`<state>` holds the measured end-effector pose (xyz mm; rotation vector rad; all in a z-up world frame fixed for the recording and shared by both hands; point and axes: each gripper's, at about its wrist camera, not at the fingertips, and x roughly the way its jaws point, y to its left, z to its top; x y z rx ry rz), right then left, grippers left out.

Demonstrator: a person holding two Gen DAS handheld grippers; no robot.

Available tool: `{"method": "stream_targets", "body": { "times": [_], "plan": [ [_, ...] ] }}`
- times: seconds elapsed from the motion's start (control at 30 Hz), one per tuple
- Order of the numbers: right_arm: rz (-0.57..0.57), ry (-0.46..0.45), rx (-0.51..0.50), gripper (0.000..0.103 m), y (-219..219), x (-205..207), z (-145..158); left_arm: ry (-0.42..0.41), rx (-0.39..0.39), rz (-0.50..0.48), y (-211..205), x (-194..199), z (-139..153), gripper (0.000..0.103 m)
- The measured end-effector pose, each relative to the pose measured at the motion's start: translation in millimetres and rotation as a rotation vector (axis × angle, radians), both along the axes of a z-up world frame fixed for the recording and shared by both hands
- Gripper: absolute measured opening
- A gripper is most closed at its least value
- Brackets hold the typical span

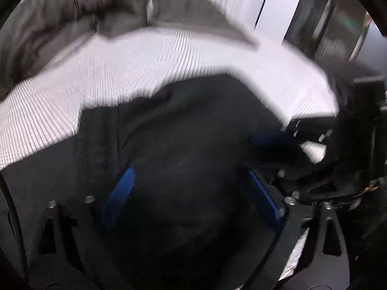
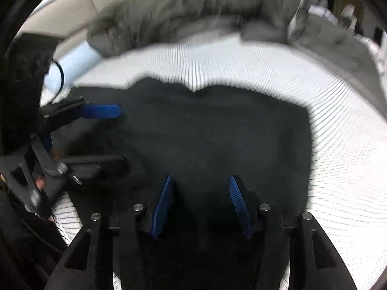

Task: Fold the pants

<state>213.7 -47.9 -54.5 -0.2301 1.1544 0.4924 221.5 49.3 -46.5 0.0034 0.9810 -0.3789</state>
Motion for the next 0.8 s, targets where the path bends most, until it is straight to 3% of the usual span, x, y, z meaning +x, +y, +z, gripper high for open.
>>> {"method": "stream_targets", "body": {
  "times": [0.03,0.13,0.23,0.37,0.5,0.6,0.67,0.8],
  "plan": [
    [0.006,0.021,-0.033,0.05,-5.2,4.2,-5.8,0.009,0.023,-0.002,1.8,1.3,-7.1,0.078],
    [0.016,-0.013,-0.089,0.05,-12.2,0.9,-6.0,-0.026,0.017,-0.028,12.3,-9.1,-6.4,0.077],
    [-0.075,-0.065,-0.186,0.051,-39.4,-1.5,-0.4,-0.049,0.104,-0.01,19.8,-23.7,-8.7,0.082],
    [-0.068,-0.072,-0.141,0.051,-51.9,-5.6,3.6,-0.058,0.13,0.003,21.3,-29.0,-0.6,0.083],
    [-0.059,-0.124,-0.083,0.053,-44.6,-6.7,28.3,-0.131,0.051,0.023,26.9,-23.8,34.2,0.083],
    [-0.042,-0.134,-0.042,0.054,-27.1,9.7,32.0,-0.154,0.059,0.084,28.4,-0.1,42.0,0.084],
    [-0.032,-0.097,-0.018,0.054,-14.0,29.4,19.8,-0.14,0.095,0.103,26.4,18.8,34.6,0.084],
    [0.001,-0.008,-0.071,0.054,4.5,44.2,-19.5,-0.013,0.167,0.095,24.5,59.7,-6.7,0.078]
  ]
}}
